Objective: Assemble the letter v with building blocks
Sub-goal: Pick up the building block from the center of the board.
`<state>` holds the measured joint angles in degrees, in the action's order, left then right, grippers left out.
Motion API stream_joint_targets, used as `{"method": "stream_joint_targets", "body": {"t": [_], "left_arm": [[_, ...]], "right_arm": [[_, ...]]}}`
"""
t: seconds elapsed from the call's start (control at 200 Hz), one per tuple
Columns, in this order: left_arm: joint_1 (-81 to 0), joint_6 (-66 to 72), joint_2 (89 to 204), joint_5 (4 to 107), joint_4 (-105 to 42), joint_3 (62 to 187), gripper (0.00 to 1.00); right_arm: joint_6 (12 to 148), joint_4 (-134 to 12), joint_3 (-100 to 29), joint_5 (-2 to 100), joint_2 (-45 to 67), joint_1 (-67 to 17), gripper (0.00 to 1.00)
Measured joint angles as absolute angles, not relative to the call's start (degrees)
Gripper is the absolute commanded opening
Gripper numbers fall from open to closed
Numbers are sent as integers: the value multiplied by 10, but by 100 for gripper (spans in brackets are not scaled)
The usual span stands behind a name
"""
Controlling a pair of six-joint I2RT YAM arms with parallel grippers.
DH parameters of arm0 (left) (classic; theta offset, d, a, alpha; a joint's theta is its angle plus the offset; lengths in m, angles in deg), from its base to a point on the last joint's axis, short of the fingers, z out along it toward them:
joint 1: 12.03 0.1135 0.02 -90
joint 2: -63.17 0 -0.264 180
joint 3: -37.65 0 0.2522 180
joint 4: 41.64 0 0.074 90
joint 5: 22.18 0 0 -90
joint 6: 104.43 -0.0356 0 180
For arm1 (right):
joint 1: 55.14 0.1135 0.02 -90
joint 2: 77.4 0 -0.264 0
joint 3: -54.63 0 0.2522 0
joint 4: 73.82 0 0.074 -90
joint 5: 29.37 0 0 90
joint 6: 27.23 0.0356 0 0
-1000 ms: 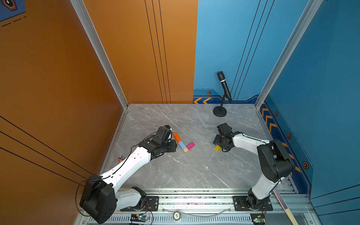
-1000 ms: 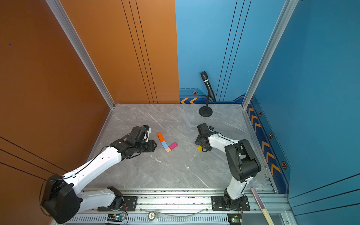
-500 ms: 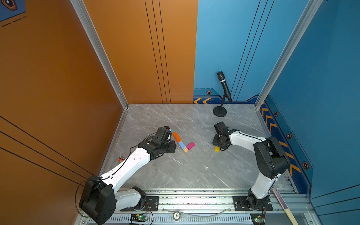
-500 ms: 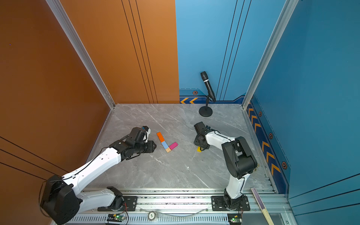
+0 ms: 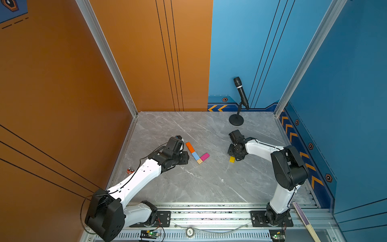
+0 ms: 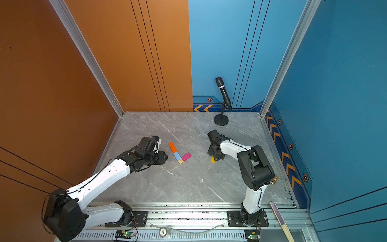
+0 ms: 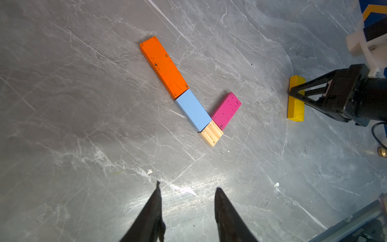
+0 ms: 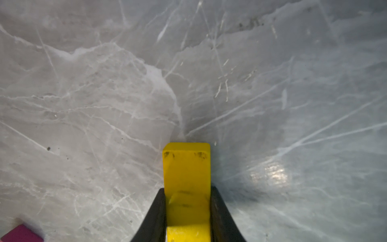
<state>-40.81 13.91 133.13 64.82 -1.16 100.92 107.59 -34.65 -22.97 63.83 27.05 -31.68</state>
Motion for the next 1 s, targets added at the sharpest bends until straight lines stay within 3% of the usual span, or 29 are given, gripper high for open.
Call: {"method": "stream_joint_targets", "body": {"t": [1.001], "left_arm": [[-363, 139, 1326, 642, -4, 1004, 43]], "right_arm": [[1208, -348, -359, 632, 369, -279, 20]]}}
